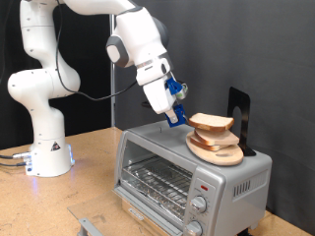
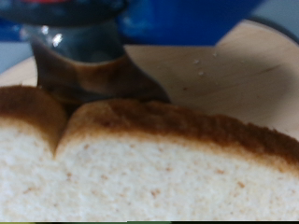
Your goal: Make a piece of toast with the oven
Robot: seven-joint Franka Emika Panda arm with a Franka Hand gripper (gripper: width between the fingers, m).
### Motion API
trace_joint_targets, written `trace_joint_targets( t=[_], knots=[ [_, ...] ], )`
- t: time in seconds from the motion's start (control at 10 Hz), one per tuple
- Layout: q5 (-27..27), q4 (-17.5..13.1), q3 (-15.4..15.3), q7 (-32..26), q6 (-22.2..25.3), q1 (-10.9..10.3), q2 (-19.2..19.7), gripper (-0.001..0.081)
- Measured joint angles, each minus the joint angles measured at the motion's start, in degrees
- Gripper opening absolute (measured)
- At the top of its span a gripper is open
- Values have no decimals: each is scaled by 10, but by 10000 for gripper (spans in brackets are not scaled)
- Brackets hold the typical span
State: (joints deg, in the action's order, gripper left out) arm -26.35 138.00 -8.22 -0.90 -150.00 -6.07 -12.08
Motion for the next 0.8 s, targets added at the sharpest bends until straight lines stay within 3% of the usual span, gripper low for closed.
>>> trace_joint_targets(
  t=[0.3, 0.5, 0.8],
  knots=[
    [-34, 23, 14, -41, 19, 0, -48, 425],
    [-28, 28, 32, -94, 100, 1, -78, 425],
    [-45, 47, 32, -88, 48, 1, -78, 425]
  ],
)
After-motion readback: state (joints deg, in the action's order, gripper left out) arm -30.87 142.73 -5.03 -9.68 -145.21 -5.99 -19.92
